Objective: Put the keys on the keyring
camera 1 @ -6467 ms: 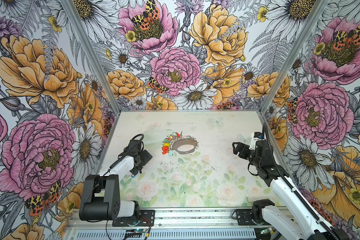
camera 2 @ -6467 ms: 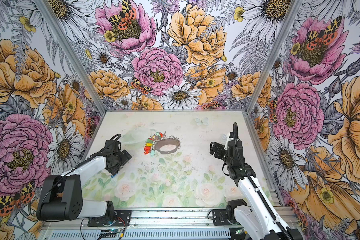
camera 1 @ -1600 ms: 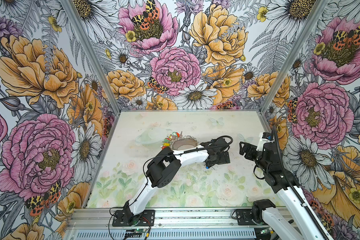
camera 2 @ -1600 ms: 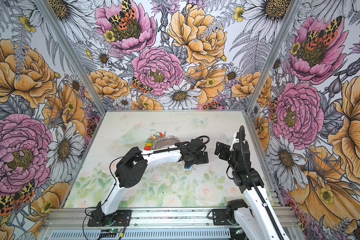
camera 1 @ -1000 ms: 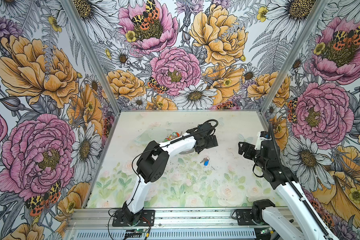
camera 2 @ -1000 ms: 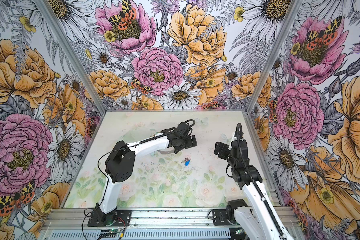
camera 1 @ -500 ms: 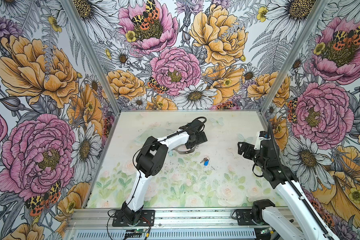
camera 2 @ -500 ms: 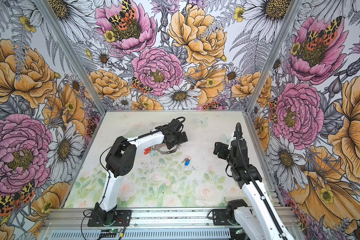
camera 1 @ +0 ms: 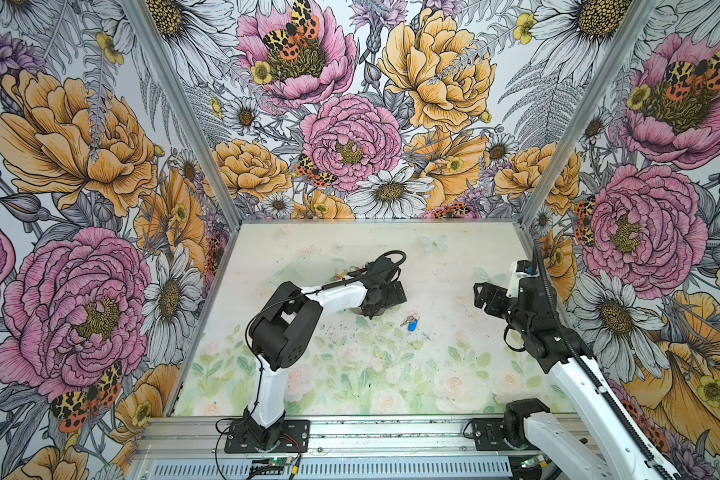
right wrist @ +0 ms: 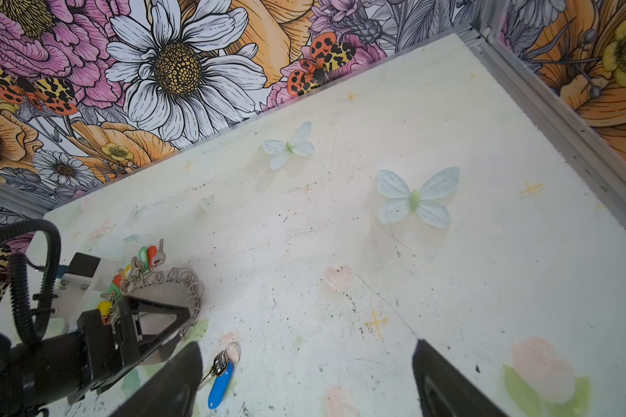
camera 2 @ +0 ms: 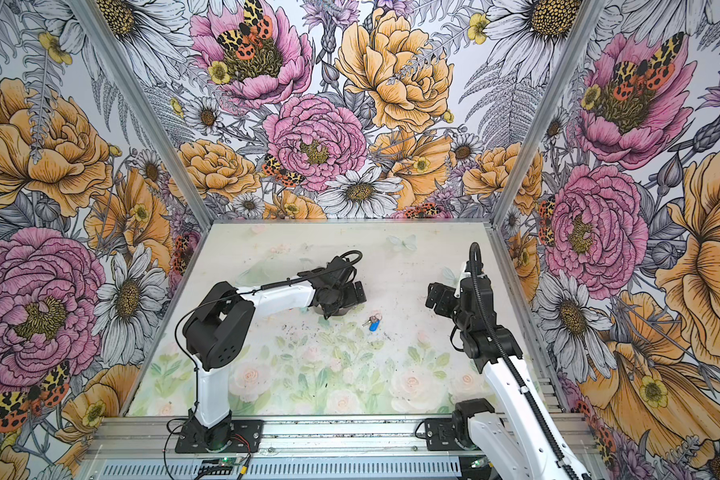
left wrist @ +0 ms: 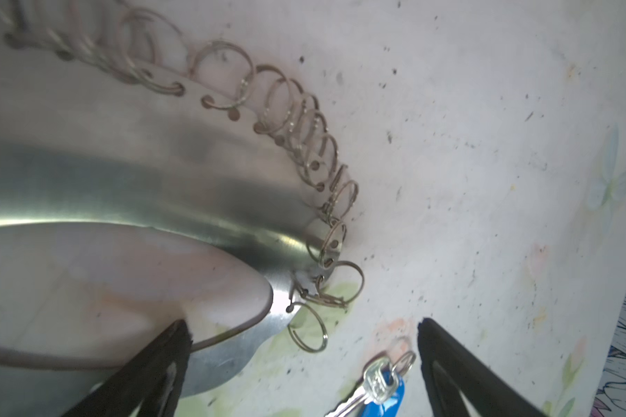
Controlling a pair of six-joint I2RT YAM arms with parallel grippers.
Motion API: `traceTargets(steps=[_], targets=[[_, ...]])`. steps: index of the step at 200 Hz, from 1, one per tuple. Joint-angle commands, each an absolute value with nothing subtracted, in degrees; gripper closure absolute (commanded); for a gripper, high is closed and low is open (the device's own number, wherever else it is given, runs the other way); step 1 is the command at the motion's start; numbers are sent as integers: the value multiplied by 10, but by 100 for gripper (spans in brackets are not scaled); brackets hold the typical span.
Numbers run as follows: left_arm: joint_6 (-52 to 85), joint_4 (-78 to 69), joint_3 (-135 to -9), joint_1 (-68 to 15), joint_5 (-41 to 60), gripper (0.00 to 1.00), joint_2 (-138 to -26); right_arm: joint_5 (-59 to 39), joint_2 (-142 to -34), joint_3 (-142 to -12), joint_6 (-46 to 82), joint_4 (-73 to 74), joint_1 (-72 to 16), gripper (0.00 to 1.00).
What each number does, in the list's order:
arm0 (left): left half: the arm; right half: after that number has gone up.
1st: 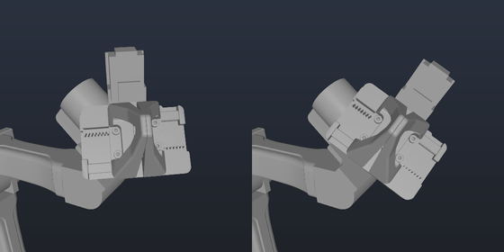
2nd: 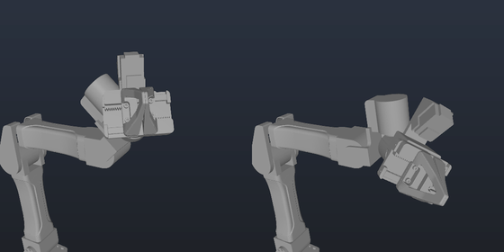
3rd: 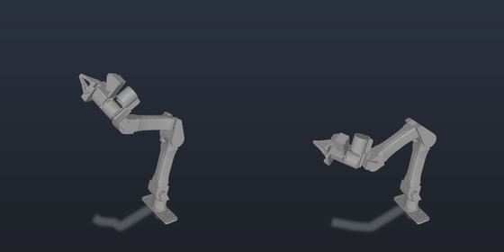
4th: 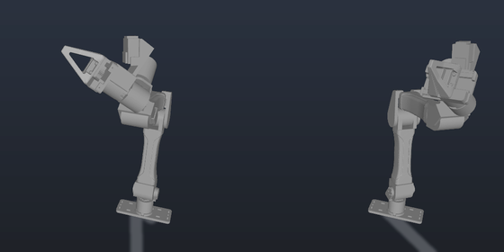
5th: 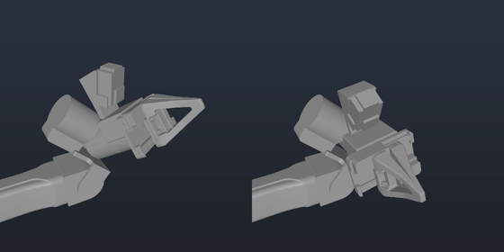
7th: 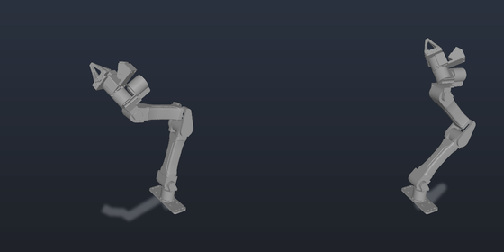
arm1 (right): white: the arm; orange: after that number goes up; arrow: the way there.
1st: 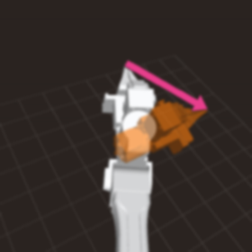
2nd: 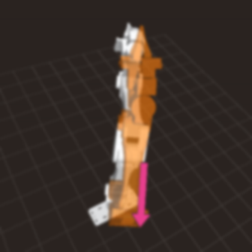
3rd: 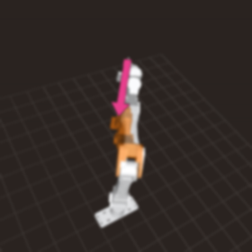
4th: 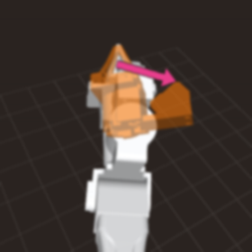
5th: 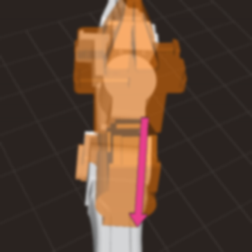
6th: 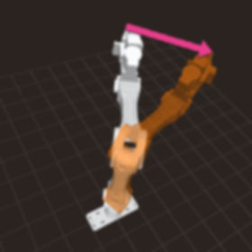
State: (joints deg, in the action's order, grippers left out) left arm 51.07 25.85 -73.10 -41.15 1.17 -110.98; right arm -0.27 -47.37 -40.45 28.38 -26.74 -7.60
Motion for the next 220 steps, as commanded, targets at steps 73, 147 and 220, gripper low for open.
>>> traceTargets(steps=[73,147,220], targets=[[575,275,-409,-415,-14,1,-792,-43,-586,-418,354,-197,-178,16],[448,241,-474,-369,55,18,-819,-2,-683,-436,417,-173,-323,25],[420,246,-522,-395,61,39,-907,1,-698,-405,432,-159,-333,28]])
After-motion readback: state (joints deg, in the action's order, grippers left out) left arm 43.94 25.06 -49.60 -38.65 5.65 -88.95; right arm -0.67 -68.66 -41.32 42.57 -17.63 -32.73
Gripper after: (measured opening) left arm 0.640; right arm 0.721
